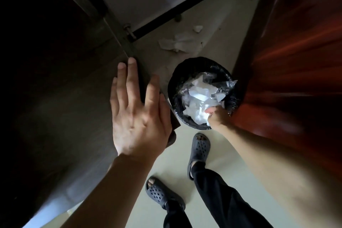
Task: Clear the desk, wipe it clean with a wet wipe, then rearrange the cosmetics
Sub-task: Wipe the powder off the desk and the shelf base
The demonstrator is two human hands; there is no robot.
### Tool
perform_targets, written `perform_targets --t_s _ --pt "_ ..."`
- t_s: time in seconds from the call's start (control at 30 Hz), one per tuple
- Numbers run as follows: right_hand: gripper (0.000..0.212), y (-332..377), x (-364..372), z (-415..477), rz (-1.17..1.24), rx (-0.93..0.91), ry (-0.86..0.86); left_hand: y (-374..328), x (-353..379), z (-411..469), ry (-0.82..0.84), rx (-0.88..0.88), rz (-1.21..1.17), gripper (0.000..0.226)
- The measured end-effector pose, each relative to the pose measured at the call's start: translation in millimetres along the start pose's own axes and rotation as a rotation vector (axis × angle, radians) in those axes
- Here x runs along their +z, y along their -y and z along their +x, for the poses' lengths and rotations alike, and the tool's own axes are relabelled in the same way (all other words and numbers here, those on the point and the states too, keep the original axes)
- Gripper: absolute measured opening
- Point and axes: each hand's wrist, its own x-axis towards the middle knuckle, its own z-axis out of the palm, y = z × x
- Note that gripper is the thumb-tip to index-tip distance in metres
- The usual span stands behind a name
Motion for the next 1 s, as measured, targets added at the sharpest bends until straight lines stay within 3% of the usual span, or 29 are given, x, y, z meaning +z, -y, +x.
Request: perform_targets --t_s 0.33,0.77,0.87,1.0 --pt "0.052 9.0 13.0 25.0 -0.213 -0.010 0.347 2.2 4.6 1.2 0.007 0.015 0.000 0.040" --pt "0.044 16.7 -27.9 -80.2 -0.087 -0.035 0.073 3.7 1.0 -1.7 -0.006 0.019 0.009 0.033" --pt "0.043 21.4 -35.5 -116.8 -0.043 -0.042 0.053 1.7 -16.1 -16.4 0.096 0.025 -0.029 0.039" --pt "0.042 36.3 -52.6 -171.9 -0.087 -0.037 0.045 2.1 -74.2 -54.0 0.433 -0.036 -0.060 0.035"
